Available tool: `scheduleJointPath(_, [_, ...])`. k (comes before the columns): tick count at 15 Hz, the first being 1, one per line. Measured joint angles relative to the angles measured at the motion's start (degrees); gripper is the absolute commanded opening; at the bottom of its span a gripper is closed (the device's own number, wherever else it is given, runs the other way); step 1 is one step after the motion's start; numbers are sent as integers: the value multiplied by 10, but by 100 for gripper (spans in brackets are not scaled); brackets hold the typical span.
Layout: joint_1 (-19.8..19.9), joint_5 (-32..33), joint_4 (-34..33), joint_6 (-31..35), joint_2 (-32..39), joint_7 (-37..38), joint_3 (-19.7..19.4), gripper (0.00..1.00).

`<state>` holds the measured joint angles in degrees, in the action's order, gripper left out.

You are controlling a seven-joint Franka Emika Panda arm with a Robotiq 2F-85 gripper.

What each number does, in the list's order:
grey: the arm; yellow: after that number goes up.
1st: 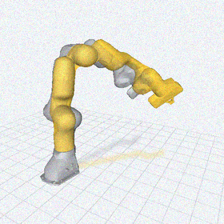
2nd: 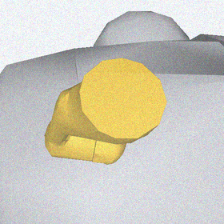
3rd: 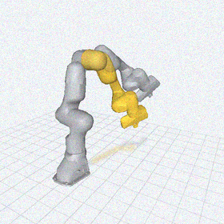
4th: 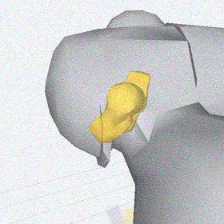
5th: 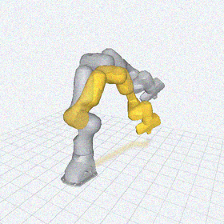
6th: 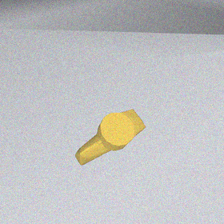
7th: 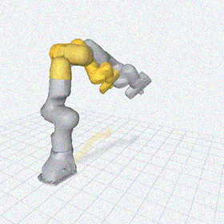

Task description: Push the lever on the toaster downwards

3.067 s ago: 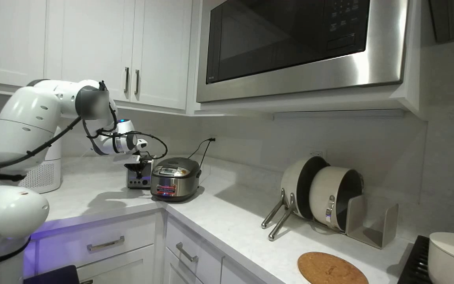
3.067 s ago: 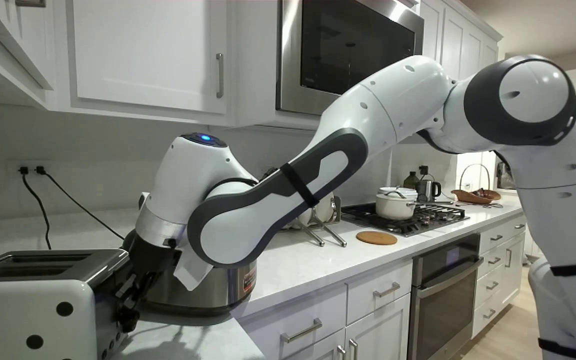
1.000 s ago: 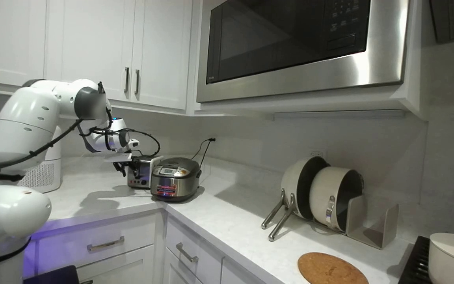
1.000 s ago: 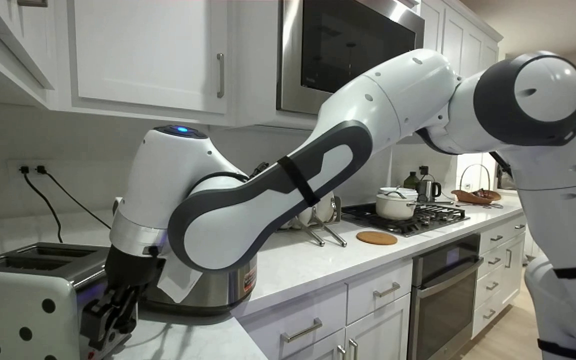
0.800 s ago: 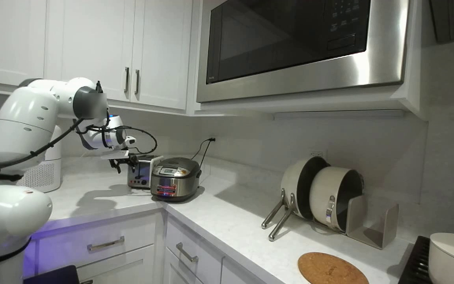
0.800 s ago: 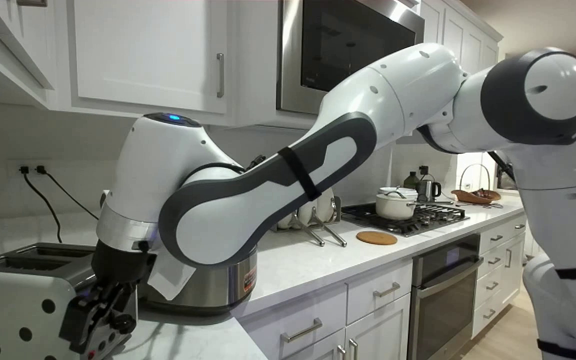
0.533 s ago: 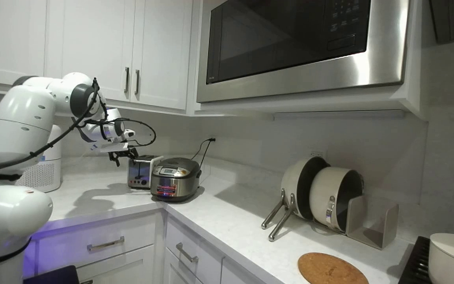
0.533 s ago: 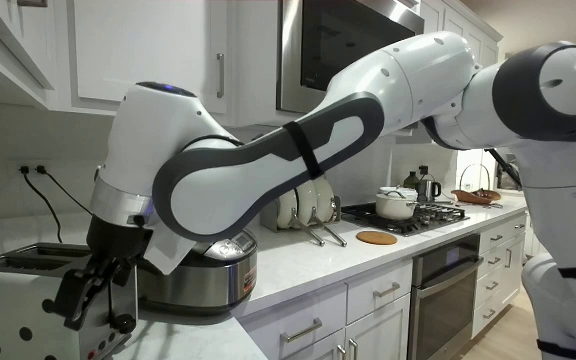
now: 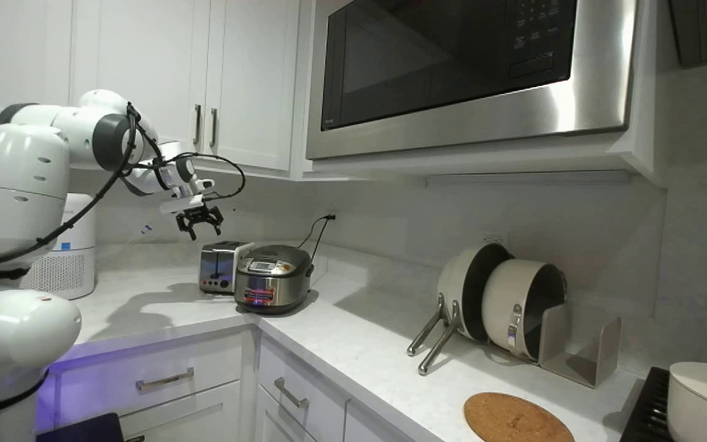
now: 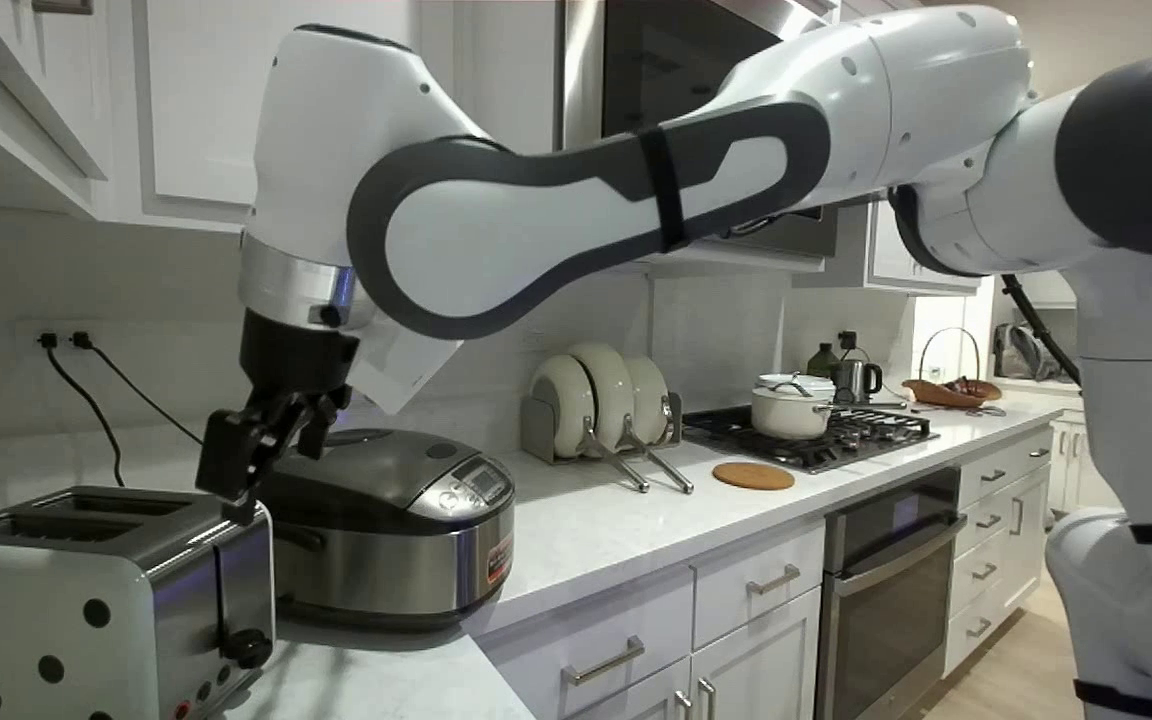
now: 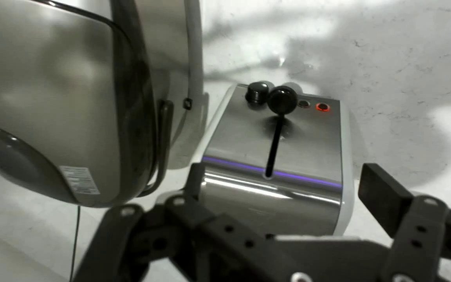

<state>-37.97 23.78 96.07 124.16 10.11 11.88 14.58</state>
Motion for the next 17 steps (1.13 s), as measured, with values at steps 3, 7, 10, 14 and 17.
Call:
scheduleJointPath(3, [11, 7, -4, -63, -31, 0, 1, 100])
scheduleJointPath(7, [37, 7, -4, -141, -75, -2, 12, 100])
scheduleJointPath(10, [66, -5, -5, -191, -108, -6, 20, 100])
scheduleJointPath(14, [113, -76, -4, -237, -158, -40, 24, 100])
scheduleJointPath(17, [121, -87, -2, -243, -173, -47, 24, 100])
